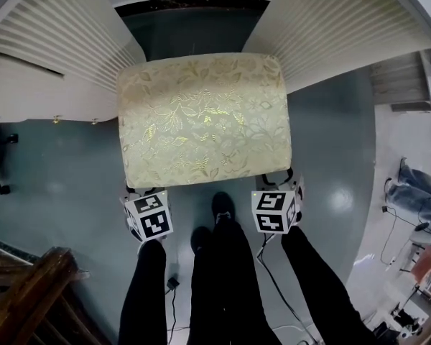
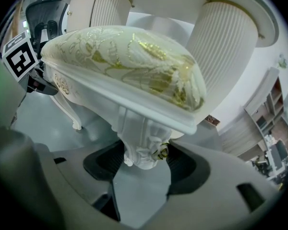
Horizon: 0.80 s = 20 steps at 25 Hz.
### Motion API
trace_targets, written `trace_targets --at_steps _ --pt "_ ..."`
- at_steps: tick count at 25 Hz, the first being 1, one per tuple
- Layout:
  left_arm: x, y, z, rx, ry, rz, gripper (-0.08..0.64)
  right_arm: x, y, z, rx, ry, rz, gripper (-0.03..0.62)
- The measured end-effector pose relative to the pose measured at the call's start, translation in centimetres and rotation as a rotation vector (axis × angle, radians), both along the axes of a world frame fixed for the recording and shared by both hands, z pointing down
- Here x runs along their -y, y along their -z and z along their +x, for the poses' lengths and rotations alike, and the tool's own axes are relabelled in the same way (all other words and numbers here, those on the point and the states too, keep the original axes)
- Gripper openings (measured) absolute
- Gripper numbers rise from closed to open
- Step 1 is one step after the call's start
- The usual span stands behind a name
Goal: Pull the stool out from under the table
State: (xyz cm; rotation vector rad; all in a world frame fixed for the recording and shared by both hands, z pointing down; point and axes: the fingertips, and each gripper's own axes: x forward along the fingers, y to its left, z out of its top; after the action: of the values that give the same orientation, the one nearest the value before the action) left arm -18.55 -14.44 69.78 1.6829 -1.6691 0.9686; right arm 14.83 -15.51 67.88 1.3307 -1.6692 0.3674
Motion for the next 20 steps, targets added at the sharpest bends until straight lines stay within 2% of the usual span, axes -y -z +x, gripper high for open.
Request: trace_targets --at_steps 20 --pt "-0.26 0.36 -0.22 0.004 -0.008 -0.039 0.285 -0.46 -0.05 -0.18 0.001 -0.005 -0.040 0.285"
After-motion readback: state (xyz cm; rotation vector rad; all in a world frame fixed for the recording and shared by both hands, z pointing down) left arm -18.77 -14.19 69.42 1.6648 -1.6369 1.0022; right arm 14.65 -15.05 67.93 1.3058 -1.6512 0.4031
